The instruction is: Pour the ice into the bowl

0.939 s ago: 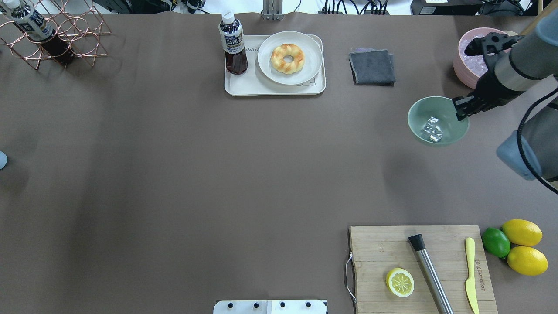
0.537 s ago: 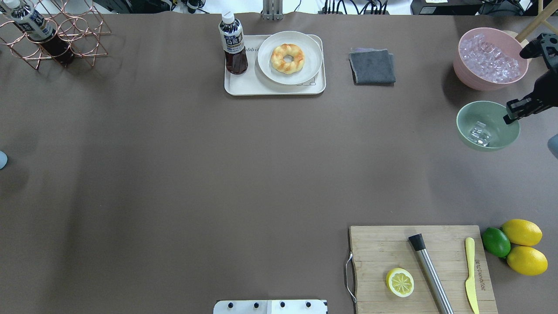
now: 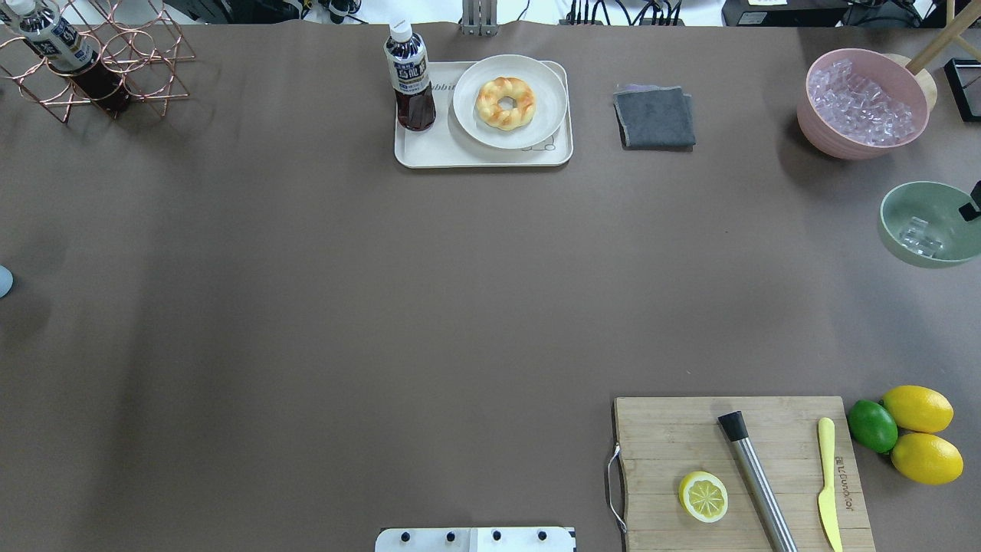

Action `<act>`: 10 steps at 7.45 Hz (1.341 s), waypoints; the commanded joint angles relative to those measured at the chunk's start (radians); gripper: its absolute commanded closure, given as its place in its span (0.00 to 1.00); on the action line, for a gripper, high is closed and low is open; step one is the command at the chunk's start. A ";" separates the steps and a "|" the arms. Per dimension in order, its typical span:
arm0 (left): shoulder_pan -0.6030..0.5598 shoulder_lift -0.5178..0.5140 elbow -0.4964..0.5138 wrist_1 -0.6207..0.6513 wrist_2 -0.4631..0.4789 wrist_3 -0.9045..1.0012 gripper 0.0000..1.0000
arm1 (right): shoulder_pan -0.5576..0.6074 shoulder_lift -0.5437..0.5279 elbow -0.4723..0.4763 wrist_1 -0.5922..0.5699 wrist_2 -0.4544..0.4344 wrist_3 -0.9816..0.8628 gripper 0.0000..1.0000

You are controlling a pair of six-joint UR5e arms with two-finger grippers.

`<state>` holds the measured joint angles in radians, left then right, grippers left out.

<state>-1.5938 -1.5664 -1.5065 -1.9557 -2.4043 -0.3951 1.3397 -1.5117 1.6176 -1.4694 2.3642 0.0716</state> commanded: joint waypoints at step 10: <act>0.006 0.023 -0.007 0.009 0.065 0.170 0.03 | 0.113 0.044 -0.421 0.283 0.021 -0.125 1.00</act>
<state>-1.5897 -1.5434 -1.5128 -1.9490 -2.3420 -0.2261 1.4525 -1.4712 1.2436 -1.2315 2.3861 -0.0547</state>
